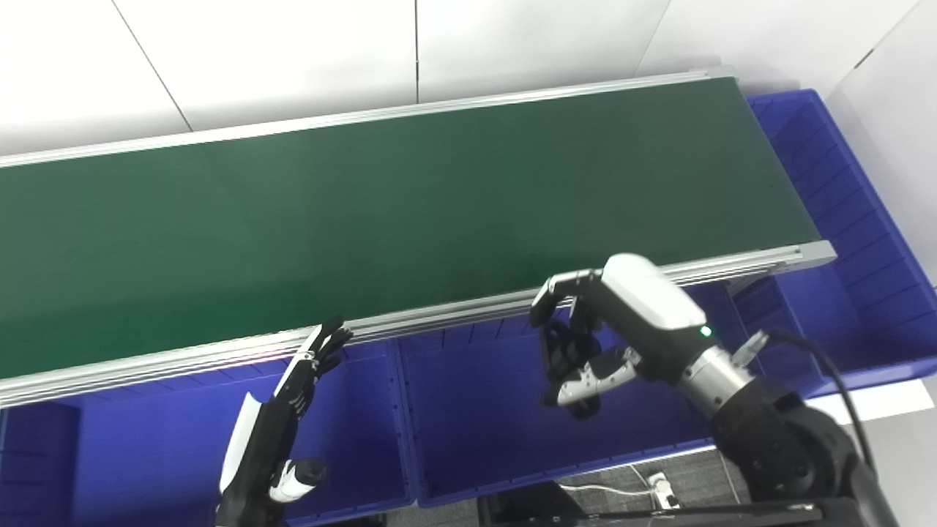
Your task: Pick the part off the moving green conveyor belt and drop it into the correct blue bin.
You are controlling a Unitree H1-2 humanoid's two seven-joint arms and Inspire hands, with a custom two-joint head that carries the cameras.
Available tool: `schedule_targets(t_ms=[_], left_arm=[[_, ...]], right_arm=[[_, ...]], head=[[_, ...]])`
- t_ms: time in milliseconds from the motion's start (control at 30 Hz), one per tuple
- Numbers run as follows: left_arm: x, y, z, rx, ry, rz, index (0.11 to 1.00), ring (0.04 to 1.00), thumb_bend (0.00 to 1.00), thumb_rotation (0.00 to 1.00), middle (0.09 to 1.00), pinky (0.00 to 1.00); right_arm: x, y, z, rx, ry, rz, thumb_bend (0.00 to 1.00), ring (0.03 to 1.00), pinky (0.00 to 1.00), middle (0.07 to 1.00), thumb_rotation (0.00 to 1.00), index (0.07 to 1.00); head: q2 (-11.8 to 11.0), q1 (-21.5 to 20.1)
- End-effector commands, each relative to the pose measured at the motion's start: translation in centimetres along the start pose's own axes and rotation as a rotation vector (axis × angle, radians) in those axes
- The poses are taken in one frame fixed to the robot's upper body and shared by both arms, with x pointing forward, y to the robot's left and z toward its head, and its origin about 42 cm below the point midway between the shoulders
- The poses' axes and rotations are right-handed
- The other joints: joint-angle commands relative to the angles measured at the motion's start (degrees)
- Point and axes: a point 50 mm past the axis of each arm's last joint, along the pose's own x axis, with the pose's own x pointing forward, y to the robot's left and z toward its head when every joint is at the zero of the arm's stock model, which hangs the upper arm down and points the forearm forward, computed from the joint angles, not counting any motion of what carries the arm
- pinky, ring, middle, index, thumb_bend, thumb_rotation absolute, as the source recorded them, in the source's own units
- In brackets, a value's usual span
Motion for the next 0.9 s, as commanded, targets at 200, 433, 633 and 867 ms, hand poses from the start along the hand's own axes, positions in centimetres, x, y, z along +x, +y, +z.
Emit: schedule_targets(t_ms=[200, 433, 633, 867], left_arm=[[-0.5, 0.2, 0.8, -0.010, -0.014, 0.003, 0.913, 0.908, 0.98, 0.99, 0.902, 0.86], [-0.6, 0.2, 0.8, -0.010, -0.007, -0.001, 0.914, 0.915, 0.97, 0.99, 0.904, 0.88], [-0.6, 0.0, 0.9, -0.001, -0.005, 0.000, 0.917, 0.919, 0.97, 1.00, 0.903, 0.88], [-0.5, -0.1, 1.0, 0.001, -0.001, 0.000, 0.917, 0.922, 0.98, 1.00, 0.905, 0.88]], right_arm=[[1.1, 2.5, -3.1, -0.086, 0.026, -0.034, 0.50, 0.398, 0.34, 0.460, 0.00, 0.546], [2.9, 5.2, -4.4, -0.131, -0.009, -0.003, 0.49, 0.398, 0.32, 0.464, 0.00, 0.551], [4.7, 6.5, -4.4, -0.151, -0.033, 0.000, 0.49, 0.394, 0.32, 0.463, 0.00, 0.549], [5.8, 7.7, -4.7, -0.190, -0.061, 0.038, 0.51, 0.421, 0.30, 0.512, 0.00, 0.486]], head=[[0.17, -0.15], [0.40, 1.33], [0.41, 1.44], [0.45, 2.13]])
